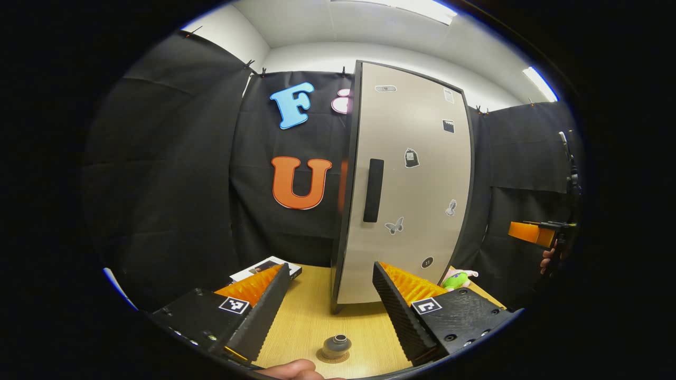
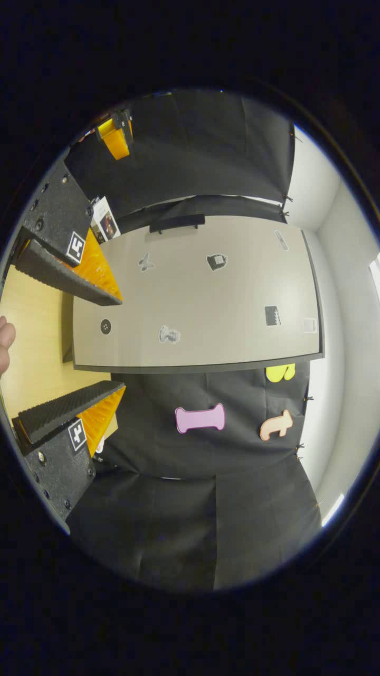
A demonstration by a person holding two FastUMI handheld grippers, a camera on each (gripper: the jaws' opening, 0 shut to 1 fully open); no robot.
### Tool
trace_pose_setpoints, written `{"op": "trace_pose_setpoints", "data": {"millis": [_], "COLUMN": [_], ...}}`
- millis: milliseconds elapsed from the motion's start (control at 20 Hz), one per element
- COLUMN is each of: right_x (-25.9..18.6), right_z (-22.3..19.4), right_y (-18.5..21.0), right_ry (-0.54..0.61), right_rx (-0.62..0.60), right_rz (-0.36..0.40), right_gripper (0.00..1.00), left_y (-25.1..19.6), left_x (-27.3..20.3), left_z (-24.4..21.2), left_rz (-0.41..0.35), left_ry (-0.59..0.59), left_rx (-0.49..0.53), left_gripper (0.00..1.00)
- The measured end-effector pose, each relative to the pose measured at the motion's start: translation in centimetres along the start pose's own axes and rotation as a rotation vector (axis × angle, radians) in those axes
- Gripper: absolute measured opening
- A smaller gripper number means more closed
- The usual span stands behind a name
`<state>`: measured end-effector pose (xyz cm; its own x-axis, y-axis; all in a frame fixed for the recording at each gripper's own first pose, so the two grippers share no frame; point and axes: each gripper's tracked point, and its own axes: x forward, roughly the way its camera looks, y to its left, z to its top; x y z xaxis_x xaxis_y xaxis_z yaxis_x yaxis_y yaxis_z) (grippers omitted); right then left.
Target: Open the cabinet door with the right hand, grasp the bottle in the cabinet with the left hand and place it on the coaster, then close the cabinet door with the right hand.
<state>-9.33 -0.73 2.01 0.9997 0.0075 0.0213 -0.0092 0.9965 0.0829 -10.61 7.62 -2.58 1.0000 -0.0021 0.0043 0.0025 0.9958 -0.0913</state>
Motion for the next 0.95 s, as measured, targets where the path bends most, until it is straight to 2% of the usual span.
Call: {"op": "trace_pose_setpoints", "data": {"millis": [350, 400, 450, 600, 950], "right_x": [-0.5, -0.5, -0.6, -1.4, -1.1], "right_z": [-0.4, -0.6, -0.8, -1.0, -0.8], "right_y": [1.9, 2.0, 2.2, 2.8, 1.5], "right_ry": [-0.014, -0.015, -0.009, -0.006, -0.023], "right_rx": [-0.001, 0.002, 0.007, 0.005, -0.009], "right_rz": [-0.051, -0.059, -0.064, -0.061, -0.059], "right_gripper": [0.92, 0.92, 0.92, 0.92, 0.92], "left_y": [1.0, 1.1, 1.3, 1.6, -1.1], "left_x": [0.0, 0.2, 0.4, 0.8, 1.1], "left_z": [0.5, 0.5, 0.2, -0.1, 0.5], "left_rz": [-0.061, -0.068, -0.073, -0.075, -0.107], "left_ry": [-0.021, -0.025, -0.021, -0.019, -0.036], "left_rx": [-0.018, -0.021, -0.024, -0.031, -0.021], "left_gripper": [0.95, 1.00, 0.95, 0.96, 0.95]}}
